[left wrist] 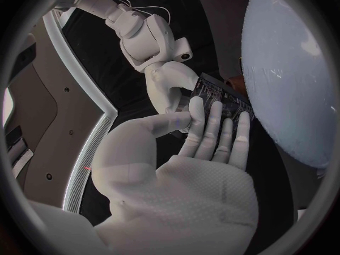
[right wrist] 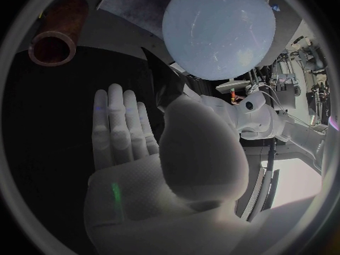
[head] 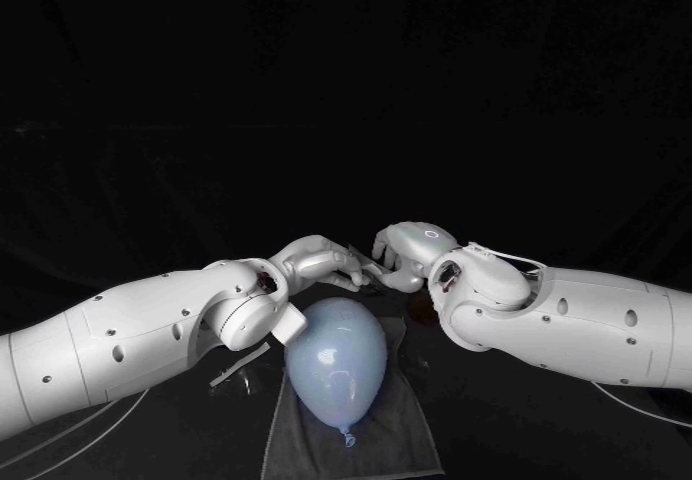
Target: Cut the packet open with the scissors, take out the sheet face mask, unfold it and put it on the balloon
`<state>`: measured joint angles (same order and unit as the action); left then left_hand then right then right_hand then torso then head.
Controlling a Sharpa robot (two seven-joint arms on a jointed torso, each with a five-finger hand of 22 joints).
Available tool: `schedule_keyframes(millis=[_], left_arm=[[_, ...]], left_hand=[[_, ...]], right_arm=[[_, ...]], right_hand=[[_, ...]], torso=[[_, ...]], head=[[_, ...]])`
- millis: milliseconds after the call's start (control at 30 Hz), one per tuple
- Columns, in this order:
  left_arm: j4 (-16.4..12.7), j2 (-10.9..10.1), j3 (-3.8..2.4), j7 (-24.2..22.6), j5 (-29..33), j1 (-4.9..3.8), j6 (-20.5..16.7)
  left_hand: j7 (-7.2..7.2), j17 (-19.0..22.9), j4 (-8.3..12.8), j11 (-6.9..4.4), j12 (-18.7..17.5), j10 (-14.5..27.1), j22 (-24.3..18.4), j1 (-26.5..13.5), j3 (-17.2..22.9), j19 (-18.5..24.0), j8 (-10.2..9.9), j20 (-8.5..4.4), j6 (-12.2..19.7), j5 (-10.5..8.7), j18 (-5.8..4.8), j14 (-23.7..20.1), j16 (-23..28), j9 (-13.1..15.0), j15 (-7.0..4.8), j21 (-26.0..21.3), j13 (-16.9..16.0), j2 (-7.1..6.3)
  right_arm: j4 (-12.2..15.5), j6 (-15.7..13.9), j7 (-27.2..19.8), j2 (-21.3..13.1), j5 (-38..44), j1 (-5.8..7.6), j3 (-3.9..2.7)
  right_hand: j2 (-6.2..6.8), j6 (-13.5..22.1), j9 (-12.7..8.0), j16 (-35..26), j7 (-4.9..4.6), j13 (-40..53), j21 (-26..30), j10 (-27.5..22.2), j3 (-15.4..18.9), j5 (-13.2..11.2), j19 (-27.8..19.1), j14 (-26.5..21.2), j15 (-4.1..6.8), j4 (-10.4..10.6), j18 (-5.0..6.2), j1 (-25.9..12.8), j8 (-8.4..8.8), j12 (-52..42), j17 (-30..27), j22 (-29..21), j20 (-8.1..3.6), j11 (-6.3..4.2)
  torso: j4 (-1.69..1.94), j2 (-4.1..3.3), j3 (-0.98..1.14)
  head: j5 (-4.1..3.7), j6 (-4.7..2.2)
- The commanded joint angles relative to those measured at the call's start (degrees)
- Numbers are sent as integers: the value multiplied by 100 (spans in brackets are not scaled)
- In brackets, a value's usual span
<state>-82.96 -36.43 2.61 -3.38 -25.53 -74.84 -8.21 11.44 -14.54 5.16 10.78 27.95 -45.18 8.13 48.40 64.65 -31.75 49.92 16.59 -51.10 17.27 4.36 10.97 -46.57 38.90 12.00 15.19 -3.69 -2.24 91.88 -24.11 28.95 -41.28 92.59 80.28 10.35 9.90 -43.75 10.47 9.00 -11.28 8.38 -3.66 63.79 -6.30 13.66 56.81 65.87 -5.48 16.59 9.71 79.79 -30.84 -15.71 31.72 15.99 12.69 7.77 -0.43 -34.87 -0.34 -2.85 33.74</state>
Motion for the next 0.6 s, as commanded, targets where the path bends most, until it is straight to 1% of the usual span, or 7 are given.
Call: schedule_keyframes(millis=[33, 200, 300, 333, 400, 500, 600], left_arm=[[-35, 30, -14, -96, 1, -12, 125], [-47, 36, -14, -94, 1, -12, 137], [-53, 35, -14, -91, 1, -12, 143], [-54, 35, -14, -90, 0, -12, 144], [-55, 34, -14, -90, 0, -12, 146], [-56, 32, -14, -89, -2, -12, 146], [-51, 30, -14, -86, -16, -12, 144]], left_hand=[[-19, 17, 242, -5, 14, 8, -12, -16, 202, -54, 141, 6, -61, 45, -46, 41, 26, -9, 3, -43, -2, 63], [-18, 78, 229, -4, 6, 8, -41, -54, 110, -83, 173, 6, -47, 177, -44, 53, 33, -25, 5, -79, -1, 105], [-18, 80, 230, -4, 6, 8, -41, -55, 106, -86, 174, 6, -46, 182, -44, 54, 33, -26, 5, -80, -1, 106], [-18, 80, 230, -4, 6, 8, -41, -55, 106, -86, 174, 6, -46, 182, -44, 54, 33, -26, 5, -80, -1, 106], [-18, 84, 231, -4, 5, 9, -44, -57, 99, -84, 177, 6, -44, 193, -44, 54, 33, -27, 5, -84, -1, 108], [-18, 84, 231, -4, 5, 9, -44, -57, 99, -84, 177, 6, -44, 193, -44, 54, 33, -27, 5, -84, -1, 108], [-18, 87, 233, -4, 5, 9, -45, -57, 95, -88, 178, 6, -43, 199, -44, 55, 34, -28, 5, -85, -1, 110]], right_arm=[[-78, 153, 69, 86, 45, -9, 0], [-173, 193, 98, 182, 88, -18, 1], [-205, 182, 121, 211, 128, -25, 1], [-211, 171, 127, 216, 148, -26, 1], [-218, 153, 137, 220, 185, -28, 1], [-221, 126, 149, 222, 250, -29, 1], [-191, 72, 152, 206, 319, -30, 1]], right_hand=[[-36, -82, 10, 20, -7, -13, -42, 110, -142, -89, 86, 86, 33, -1, 94, 118, -85, -49, 19, -45, -35, -33], [1, -180, 20, 82, 79, -4, -77, 302, -343, -183, 249, 256, 110, 7, 96, 146, -253, -117, 72, -104, -106, -121], [44, -319, 52, 186, 184, 54, -136, 544, -511, -252, 439, 468, 208, 7, 99, 114, -451, -220, 165, -133, -188, -230], [44, -404, 74, 249, 245, 93, -179, 666, -597, -361, 542, 583, 263, 5, 100, 137, -550, -277, 220, -132, -238, -293], [52, -470, 94, 307, 306, 136, -218, 766, -713, -468, 644, 685, 316, 10, 97, 151, -656, -320, 290, -136, -290, -341], [77, -595, 128, 420, 425, 254, -297, 968, -1103, -845, 850, 875, 422, -9, 94, 266, -892, -405, 471, -148, -392, -451], [97, -632, 127, 447, 463, 313, -330, 1012, -1402, -962, 925, 921, 459, -43, 89, 410, -977, -417, 563, -151, -436, -502]], torso=[[1, 1, 0], [4, 0, -2], [1, 0, 0], [0, -1, -1], [-3, -3, -2], [-1, -1, 1], [-1, 0, 3]], head=[[-17, 0], [-29, 3], [-46, 8], [-52, 12], [-53, 13], [-57, 11], [-61, 9]])
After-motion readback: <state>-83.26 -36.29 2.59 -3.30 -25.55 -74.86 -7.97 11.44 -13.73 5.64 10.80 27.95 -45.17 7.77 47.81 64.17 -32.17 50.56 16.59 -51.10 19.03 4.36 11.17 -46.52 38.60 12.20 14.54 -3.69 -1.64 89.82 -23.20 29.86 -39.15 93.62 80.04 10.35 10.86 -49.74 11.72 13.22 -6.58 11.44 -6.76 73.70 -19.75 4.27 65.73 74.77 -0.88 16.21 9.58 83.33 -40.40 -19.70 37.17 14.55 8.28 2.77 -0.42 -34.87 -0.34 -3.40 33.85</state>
